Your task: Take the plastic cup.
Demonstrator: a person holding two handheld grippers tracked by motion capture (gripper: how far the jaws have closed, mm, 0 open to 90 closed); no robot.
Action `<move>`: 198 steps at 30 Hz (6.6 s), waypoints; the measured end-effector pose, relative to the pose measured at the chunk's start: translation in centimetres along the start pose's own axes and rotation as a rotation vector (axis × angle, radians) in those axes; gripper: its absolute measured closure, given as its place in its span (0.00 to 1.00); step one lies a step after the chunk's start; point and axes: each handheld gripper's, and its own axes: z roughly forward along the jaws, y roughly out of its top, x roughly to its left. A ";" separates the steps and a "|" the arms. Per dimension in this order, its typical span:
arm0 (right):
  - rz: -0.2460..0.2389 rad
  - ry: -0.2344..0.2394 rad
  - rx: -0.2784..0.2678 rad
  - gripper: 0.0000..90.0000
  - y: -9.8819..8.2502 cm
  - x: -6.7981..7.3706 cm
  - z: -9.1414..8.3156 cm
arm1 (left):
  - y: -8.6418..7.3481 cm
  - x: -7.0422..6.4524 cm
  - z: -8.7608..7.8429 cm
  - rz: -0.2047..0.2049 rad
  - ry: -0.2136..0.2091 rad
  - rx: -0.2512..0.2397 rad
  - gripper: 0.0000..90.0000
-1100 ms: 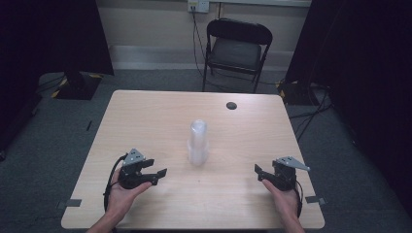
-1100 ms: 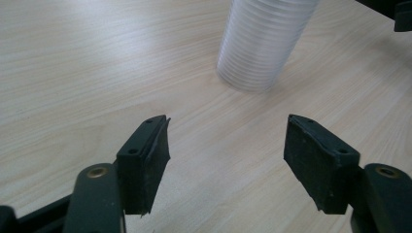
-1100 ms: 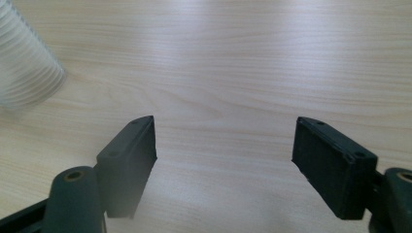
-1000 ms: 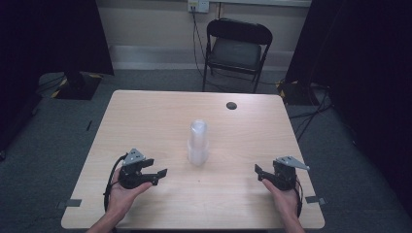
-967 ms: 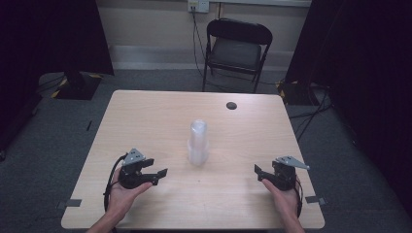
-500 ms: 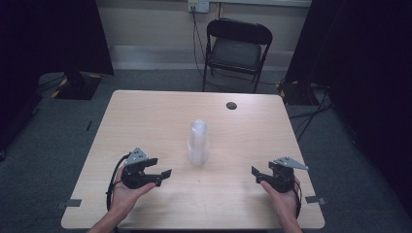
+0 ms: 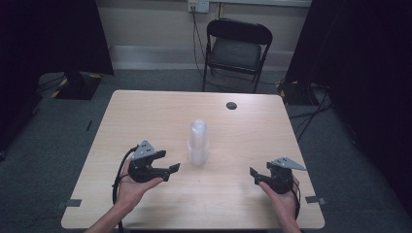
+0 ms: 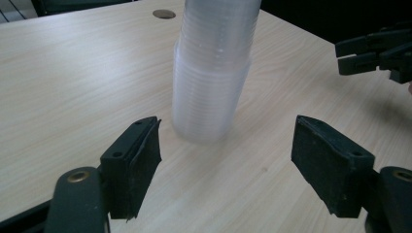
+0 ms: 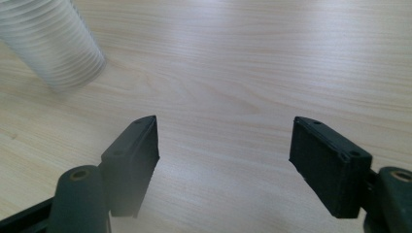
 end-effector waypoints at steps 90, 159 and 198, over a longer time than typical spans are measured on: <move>0.010 0.075 0.006 0.27 0.3 0.4 0.3 | 6.6 -0.3 10.4 0.100 0.030 -0.038 0.36; 0.003 0.105 -0.014 0.27 0.6 0.9 0.5 | 11.3 -1.5 5.2 0.081 -0.011 -0.263 0.38; -0.112 0.162 -0.041 0.29 0.9 4.3 -0.1 | 6.5 1.3 -1.6 -0.017 -0.048 -0.264 0.40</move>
